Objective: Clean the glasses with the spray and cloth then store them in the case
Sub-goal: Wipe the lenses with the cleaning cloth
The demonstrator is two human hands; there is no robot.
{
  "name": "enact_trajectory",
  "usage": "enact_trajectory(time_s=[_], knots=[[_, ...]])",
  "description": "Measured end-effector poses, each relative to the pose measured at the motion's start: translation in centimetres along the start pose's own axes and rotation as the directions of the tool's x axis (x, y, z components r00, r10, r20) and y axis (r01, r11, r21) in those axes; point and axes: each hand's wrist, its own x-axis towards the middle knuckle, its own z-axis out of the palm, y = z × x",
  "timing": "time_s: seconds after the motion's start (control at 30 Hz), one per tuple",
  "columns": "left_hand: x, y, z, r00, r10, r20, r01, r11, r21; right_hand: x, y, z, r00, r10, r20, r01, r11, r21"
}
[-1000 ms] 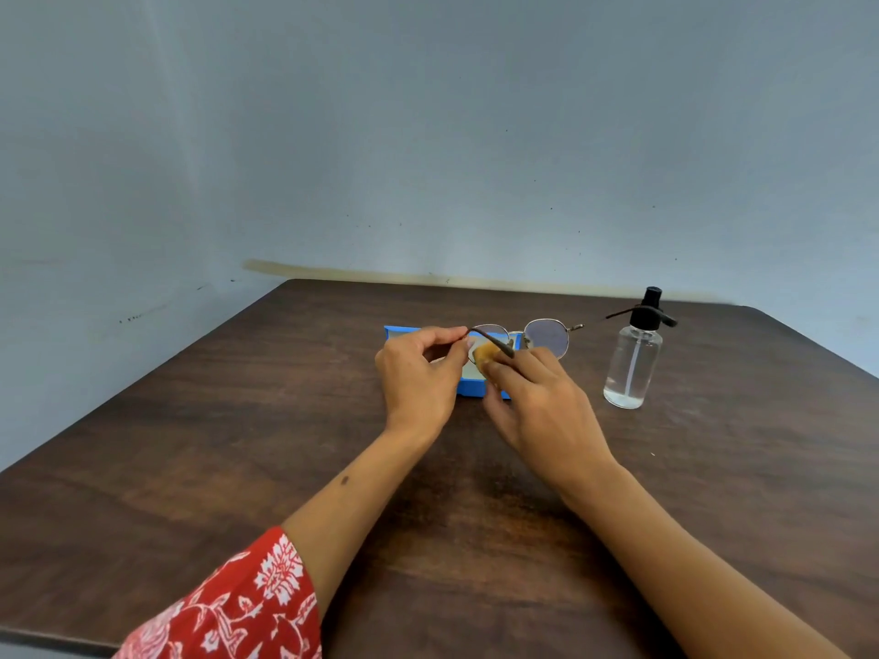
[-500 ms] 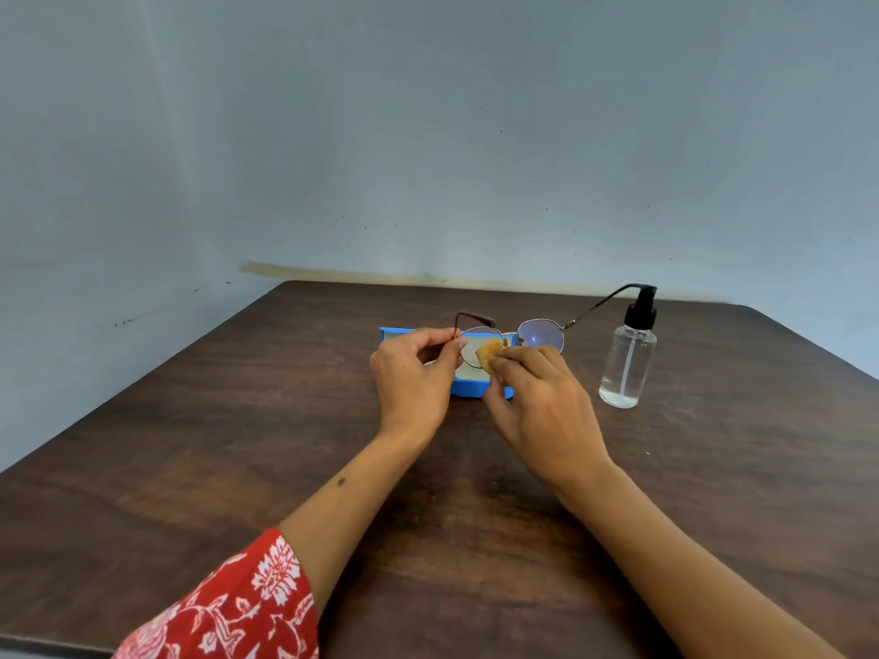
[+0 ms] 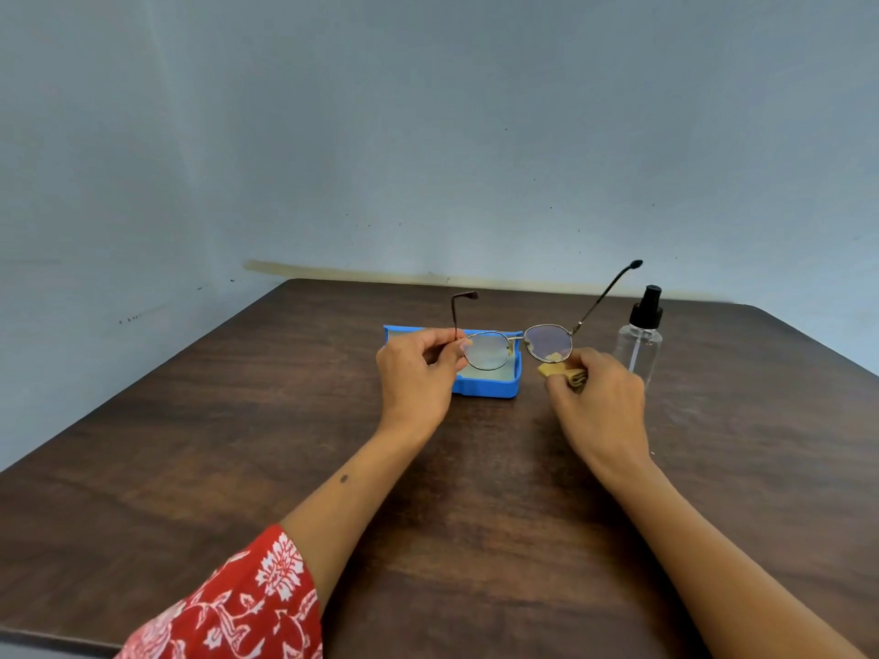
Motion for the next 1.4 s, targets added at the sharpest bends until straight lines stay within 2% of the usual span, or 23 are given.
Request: enact_trajectory(time_s=[0.13,0.3,0.7,0.83,0.9,1.0,1.1,1.23,1.4], knots=[[0.1,-0.1,0.0,0.999,-0.001,0.033,0.002,0.999,-0.040,0.0,0.1,0.0,1.000,0.008,-0.013,-0.008,1.000,-0.027],[-0.1,0.0,0.2,0.996,0.047,0.069,-0.046,0.999,-0.011,0.2,0.5,0.0,1.000,0.012,-0.021,-0.013,0.999,-0.046],[-0.4,-0.1,0.3,0.996,0.090,-0.021,-0.089,0.995,0.037,0.0,0.3,0.2,0.998,0.048,0.030,-0.045,0.995,-0.084],[-0.2,-0.1,0.1,0.991,0.117,-0.066,-0.112,0.991,0.070,-0.5,-0.4,0.1,0.994,0.051,0.096,-0.045,0.997,-0.064],[-0.1,-0.1,0.1,0.988,0.132,-0.080,-0.124,0.988,0.095,-0.7,-1.0,0.1,0.989,0.002,0.147,0.004,0.999,-0.040],[0.0,-0.1,0.1,0.985,0.145,-0.096,-0.137,0.987,0.084,-1.1,-2.0,0.2,0.973,-0.148,0.178,0.136,0.988,0.078],[-0.2,-0.1,0.1,0.981,0.175,-0.078,-0.167,0.981,0.104,-1.3,-2.8,0.2,0.945,-0.324,0.052,0.315,0.940,0.134],[-0.5,0.0,0.3,0.979,0.202,-0.036,-0.197,0.974,0.114,-1.1,-2.8,0.4,0.866,-0.469,-0.172,0.483,0.874,0.048],[-0.9,0.4,0.6,0.971,0.238,-0.019,-0.235,0.968,0.092,-1.0,-2.4,1.3,0.822,-0.564,-0.074,0.553,0.823,-0.127]])
